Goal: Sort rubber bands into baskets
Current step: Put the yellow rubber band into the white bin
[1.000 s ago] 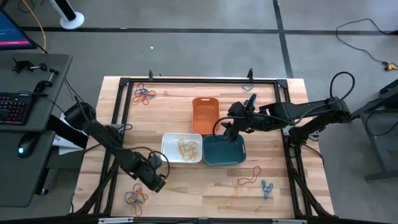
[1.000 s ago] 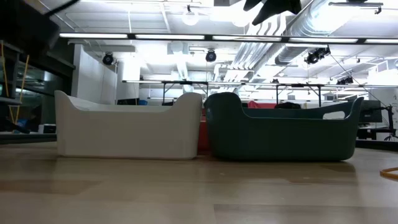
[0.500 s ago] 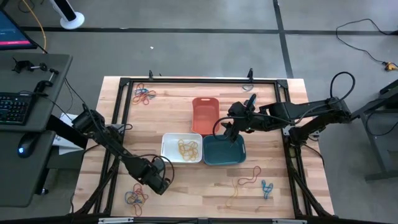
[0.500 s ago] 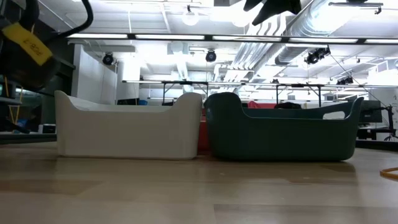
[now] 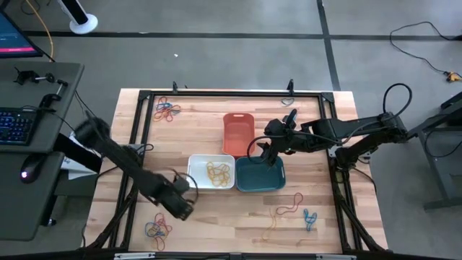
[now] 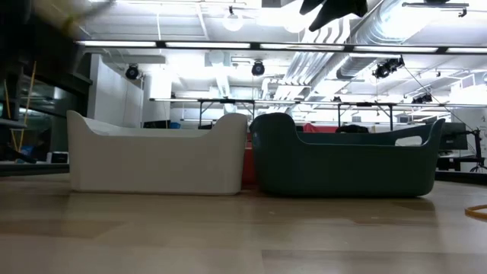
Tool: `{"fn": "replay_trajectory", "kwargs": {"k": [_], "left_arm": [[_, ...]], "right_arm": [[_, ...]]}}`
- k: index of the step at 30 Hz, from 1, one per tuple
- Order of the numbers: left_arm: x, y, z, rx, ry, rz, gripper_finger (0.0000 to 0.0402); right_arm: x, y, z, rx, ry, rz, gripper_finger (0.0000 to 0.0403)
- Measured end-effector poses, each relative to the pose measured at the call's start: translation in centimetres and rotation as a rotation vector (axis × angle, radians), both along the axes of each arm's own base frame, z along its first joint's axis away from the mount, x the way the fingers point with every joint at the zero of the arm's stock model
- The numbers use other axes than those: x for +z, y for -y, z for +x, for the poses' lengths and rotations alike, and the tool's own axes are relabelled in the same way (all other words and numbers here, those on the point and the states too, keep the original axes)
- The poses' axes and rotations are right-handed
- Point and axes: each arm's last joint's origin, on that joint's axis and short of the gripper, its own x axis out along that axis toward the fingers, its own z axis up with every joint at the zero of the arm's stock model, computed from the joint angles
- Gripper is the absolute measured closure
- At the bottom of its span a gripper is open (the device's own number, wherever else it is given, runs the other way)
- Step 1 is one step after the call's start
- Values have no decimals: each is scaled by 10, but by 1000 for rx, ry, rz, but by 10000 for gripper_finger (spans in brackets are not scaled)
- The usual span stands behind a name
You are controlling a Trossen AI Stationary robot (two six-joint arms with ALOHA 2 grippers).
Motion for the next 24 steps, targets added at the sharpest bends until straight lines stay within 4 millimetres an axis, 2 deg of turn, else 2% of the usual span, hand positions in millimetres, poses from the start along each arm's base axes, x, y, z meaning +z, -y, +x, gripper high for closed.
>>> {"fn": "replay_trajectory", "kwargs": {"k": [4, 7, 11, 15, 19, 24], "left_arm": [[56, -24, -17, -11, 200, -83, 401], [96, -47, -25, 32, 422, -61, 401], [121, -78, -18, 58, 566, 87, 401], [109, -102, 10, -2, 519, 194, 401], [79, -116, 43, -130, 410, 244, 401], [46, -123, 78, -220, 377, 247, 400]], "right_arm": [[0, 0, 0, 0, -2, 0, 183], [0, 0, 0, 1, -2, 1, 183], [0, 0, 0, -8, 2, 4, 183], [0, 0, 0, -21, 9, 16, 183], [0, 0, 0, -23, 10, 17, 183], [0, 0, 0, -28, 12, 20, 183]]}}
